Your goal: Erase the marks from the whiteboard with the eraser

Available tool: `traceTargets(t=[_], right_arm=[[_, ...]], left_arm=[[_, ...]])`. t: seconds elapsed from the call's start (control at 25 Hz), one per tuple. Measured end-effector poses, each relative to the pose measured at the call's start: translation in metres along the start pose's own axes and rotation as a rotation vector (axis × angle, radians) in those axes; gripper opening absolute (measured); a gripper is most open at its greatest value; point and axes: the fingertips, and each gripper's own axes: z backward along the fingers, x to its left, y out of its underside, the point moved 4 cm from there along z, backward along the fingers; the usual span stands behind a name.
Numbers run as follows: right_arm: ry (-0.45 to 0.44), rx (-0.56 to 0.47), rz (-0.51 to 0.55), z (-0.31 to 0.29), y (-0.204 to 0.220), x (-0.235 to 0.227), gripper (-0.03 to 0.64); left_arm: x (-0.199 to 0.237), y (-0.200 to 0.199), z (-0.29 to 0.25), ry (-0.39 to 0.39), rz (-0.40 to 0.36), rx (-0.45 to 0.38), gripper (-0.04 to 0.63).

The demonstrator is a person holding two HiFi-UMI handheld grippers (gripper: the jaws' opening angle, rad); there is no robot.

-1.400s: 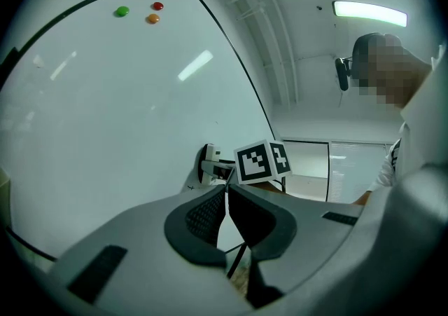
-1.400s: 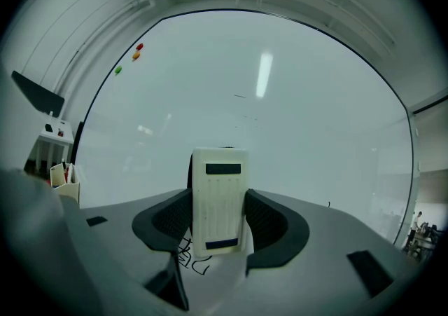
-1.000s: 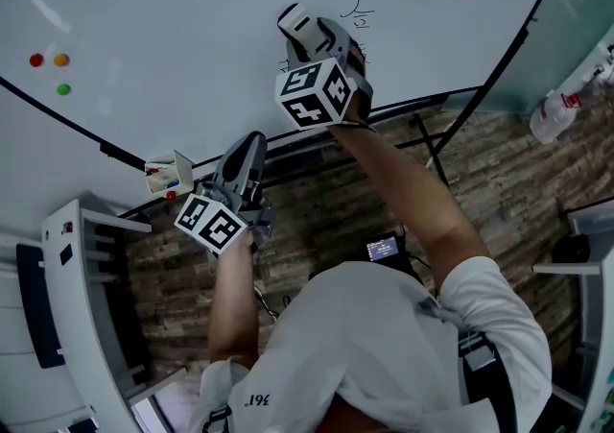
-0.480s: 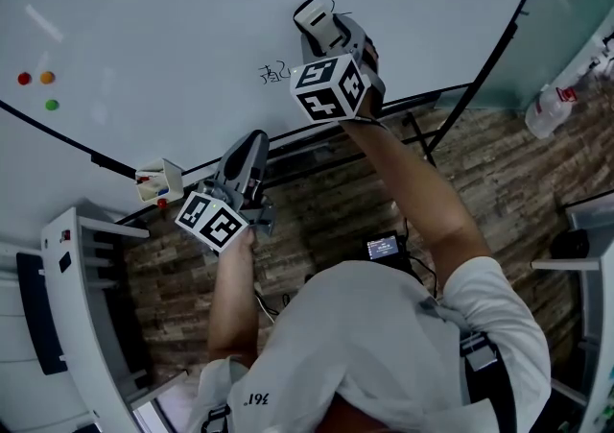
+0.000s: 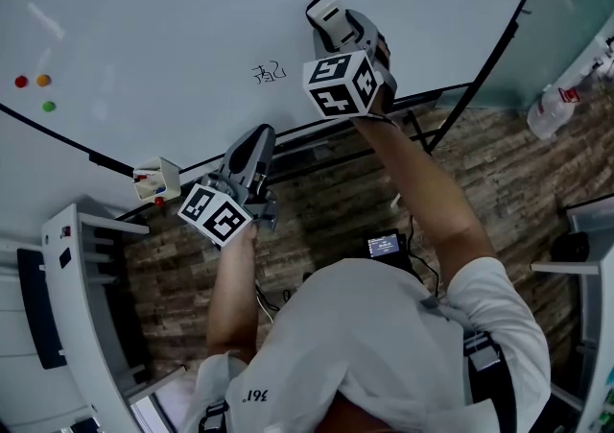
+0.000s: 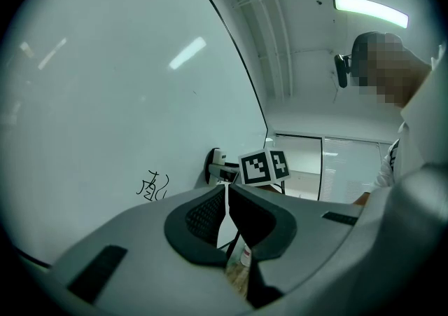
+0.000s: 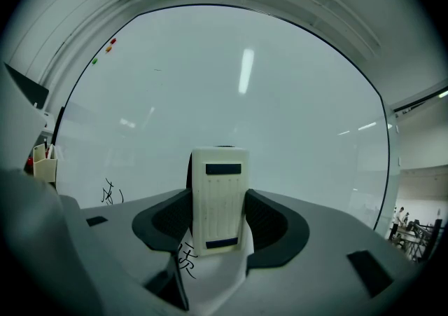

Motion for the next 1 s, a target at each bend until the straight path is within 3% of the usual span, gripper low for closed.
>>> traceTargets(t=[0.44, 1.0], right_arm=[[0.054, 0.039, -0.013, -0.002, 0.015, -0.024, 0.25], [0.193, 0.135, -0.068, 0.013, 0.049, -0.077, 0.25]], left_arm=[[0.004, 0.003, 0.005, -0.003, 0.015, 0.005, 0.008], [0.015, -0.001, 0.026, -0.004, 0.031, 0.0, 0.008]])
